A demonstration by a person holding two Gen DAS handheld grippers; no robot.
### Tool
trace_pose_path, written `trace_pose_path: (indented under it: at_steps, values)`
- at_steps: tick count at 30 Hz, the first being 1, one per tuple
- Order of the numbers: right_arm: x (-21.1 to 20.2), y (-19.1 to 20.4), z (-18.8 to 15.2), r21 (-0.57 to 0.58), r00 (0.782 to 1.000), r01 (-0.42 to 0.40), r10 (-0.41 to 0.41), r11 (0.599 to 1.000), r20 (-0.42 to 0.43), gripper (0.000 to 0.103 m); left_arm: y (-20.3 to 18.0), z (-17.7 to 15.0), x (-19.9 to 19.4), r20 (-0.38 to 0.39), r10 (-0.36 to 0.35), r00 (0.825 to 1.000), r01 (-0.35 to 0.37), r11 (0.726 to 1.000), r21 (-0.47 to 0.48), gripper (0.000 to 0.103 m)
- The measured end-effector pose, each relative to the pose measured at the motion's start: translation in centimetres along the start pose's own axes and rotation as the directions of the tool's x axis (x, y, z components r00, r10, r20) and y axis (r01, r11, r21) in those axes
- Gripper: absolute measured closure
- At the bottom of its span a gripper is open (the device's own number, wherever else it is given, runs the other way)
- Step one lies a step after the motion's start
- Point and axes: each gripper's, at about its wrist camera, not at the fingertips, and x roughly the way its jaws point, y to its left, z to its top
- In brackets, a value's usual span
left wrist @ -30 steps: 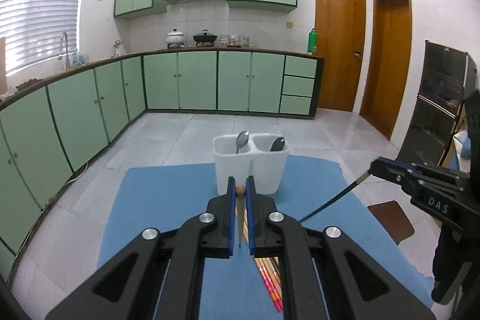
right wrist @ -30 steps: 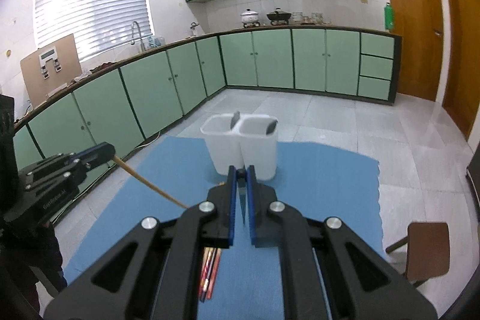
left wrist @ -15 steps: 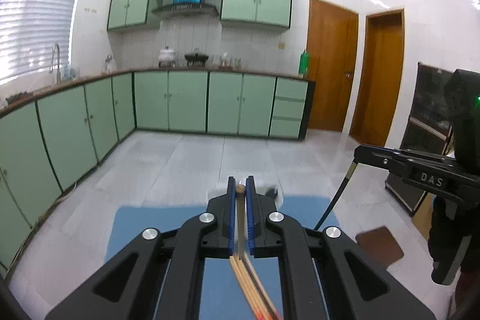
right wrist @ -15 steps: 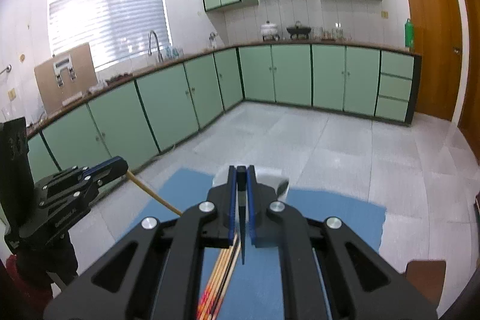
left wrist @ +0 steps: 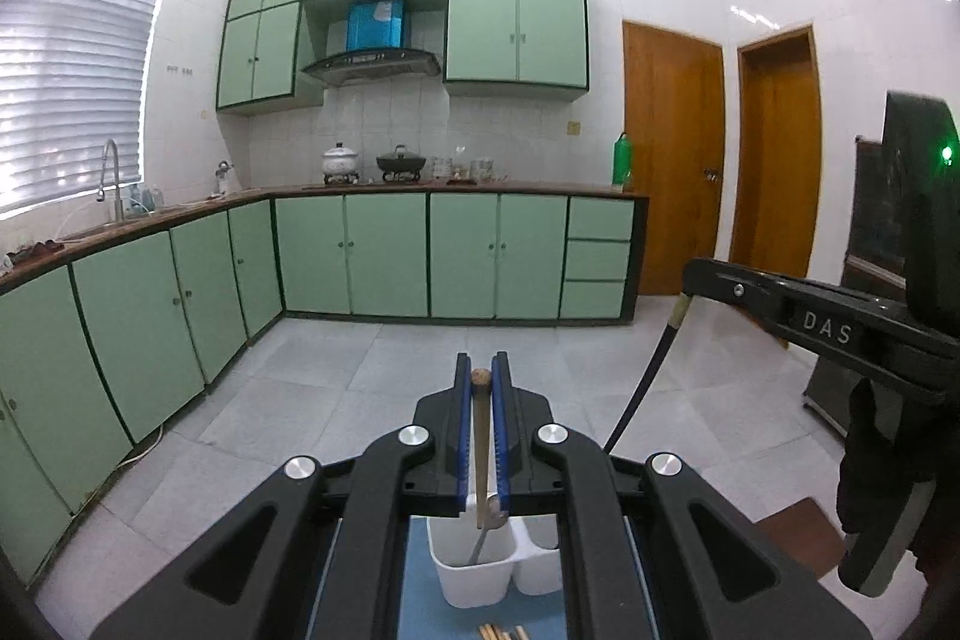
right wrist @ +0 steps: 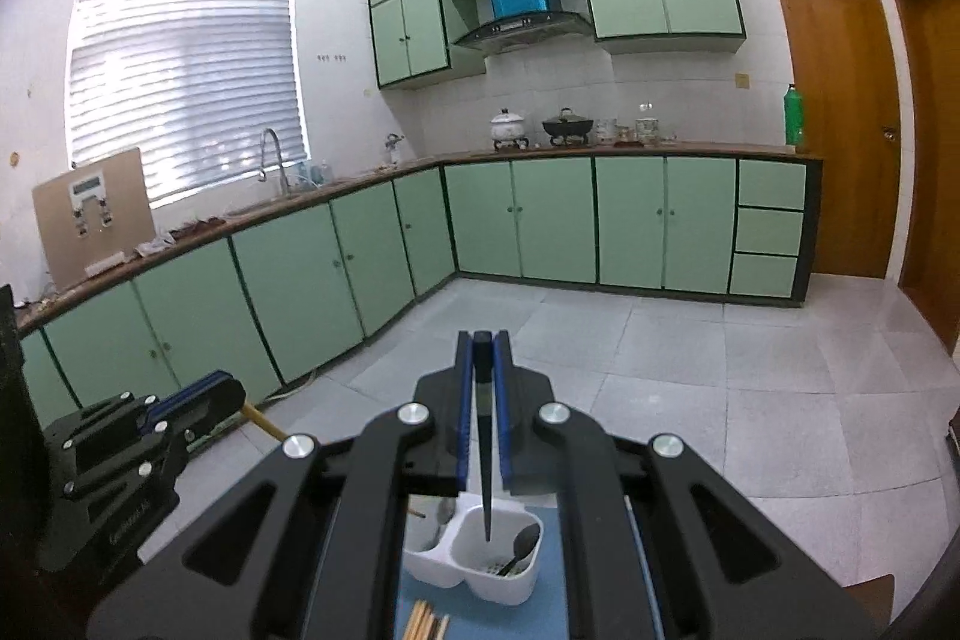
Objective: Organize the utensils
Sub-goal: 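Carry both chopsticks over the white holder and open both grippers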
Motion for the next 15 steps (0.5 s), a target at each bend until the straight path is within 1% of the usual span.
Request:
trace_pose_path:
  at_steps: [5, 9, 12, 13, 14, 15]
  values:
    - [3.3, -0.7, -2.5, 0.017, 0.998, 0.007, -0.005, 1.000, -0.066, 0.097, 0.5, -1.8, 3.6, -0.055, -0.004, 0.998, 0.003, 1.000, -0.026, 0.096]
    - [4.4, -0.9, -4.0, 0.029, 0.993, -0.002, 0.006, 1.000, -0.115, 0.097, 0.8, -2.9, 5.2, -0.098, -0.003, 0.995, 0.000, 1.000, -0.028, 0.096]
    - [4.6, -1.2, -4.9, 0.050, 0.990, -0.012, 0.019, 0.999, -0.141, 0.092, 1.1, -3.3, 5.7, -0.112, -0.003, 0.994, -0.001, 0.999, -0.041, 0.095]
    - [4.4, -1.1, -5.0, 0.054, 0.990, -0.009, 0.016, 0.999, -0.142, 0.089, 1.2, -3.4, 5.7, -0.118, -0.005, 0.993, -0.001, 0.999, -0.045, 0.092]
    - [4.1, -1.3, -5.2, 0.060, 0.990, -0.004, 0.013, 0.998, -0.140, 0.082, 1.3, -3.5, 5.5, -0.119, -0.005, 0.993, 0.000, 0.999, -0.048, 0.086]
    - [3.8, -1.4, -5.2, 0.066, 0.991, -0.003, 0.012, 0.998, -0.136, 0.079, 1.4, -3.6, 5.2, -0.114, -0.007, 0.993, 0.001, 0.999, -0.048, 0.084]
